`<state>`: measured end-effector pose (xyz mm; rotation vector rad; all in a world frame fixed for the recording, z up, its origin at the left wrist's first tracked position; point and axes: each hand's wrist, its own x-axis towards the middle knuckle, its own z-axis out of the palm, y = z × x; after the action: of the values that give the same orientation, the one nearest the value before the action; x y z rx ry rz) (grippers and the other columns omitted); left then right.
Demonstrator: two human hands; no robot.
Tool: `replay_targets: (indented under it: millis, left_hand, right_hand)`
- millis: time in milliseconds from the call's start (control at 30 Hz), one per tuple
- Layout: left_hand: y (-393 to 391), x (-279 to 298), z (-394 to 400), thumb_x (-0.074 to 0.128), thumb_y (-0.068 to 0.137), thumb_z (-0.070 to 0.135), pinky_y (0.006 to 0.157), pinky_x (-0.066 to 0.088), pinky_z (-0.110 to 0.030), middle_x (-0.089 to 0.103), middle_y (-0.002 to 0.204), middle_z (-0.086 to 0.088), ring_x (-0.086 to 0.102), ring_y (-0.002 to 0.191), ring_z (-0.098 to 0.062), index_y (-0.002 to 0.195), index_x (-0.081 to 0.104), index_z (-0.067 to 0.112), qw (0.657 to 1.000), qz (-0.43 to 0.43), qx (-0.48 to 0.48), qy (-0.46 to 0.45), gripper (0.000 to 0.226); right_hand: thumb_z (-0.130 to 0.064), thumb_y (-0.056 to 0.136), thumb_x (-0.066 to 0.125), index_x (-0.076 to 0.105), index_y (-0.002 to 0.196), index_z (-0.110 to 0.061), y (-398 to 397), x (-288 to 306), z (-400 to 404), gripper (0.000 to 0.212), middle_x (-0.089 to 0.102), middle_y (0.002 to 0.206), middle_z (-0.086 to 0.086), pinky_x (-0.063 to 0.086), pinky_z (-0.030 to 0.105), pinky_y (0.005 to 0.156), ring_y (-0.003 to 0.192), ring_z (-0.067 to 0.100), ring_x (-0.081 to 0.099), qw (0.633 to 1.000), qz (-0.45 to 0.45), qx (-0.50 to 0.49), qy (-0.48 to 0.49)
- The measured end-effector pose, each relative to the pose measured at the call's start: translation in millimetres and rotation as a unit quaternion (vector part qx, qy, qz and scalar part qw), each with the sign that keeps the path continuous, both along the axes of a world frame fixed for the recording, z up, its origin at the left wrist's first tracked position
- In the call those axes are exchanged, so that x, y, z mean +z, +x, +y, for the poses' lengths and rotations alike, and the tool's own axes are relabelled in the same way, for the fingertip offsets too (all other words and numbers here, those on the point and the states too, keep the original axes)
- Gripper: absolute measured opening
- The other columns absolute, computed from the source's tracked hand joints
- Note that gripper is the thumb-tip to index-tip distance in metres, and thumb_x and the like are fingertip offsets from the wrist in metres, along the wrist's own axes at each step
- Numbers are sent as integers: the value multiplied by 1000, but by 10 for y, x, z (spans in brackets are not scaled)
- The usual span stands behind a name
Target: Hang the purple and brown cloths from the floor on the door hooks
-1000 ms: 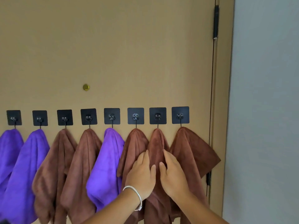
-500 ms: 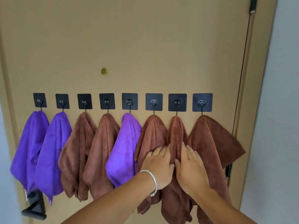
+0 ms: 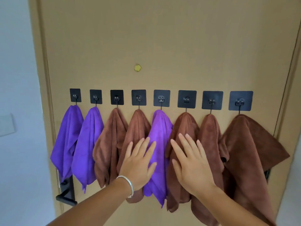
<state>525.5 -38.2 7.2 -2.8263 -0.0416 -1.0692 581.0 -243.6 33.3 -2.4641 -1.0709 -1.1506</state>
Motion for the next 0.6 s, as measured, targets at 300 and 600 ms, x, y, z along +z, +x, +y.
replay_targets:
  millis: [300, 600]
  left_hand:
    - [-257, -251, 1283, 62, 72, 58, 95, 48, -50, 56, 136, -3, 54, 124, -20, 133, 57, 19, 995, 82, 50, 13, 72]
    - [-233, -306, 1861, 55, 75, 51, 104, 26, -47, 50, 142, -2, 46, 131, -20, 136, 53, 22, 997, -22, -58, 35, 68]
  right_hand:
    - [-49, 87, 35, 50, 139, -21, -76, -166, 865, 61, 42, 148, 9, 22, 51, 109, 137, 30, 38, 986, 58, -122, -102]
    - [-54, 95, -2, 65, 124, -17, -262, -201, 1168, 82, 57, 134, 11, 10, 40, 110, 123, 30, 55, 973, 71, -202, -81]
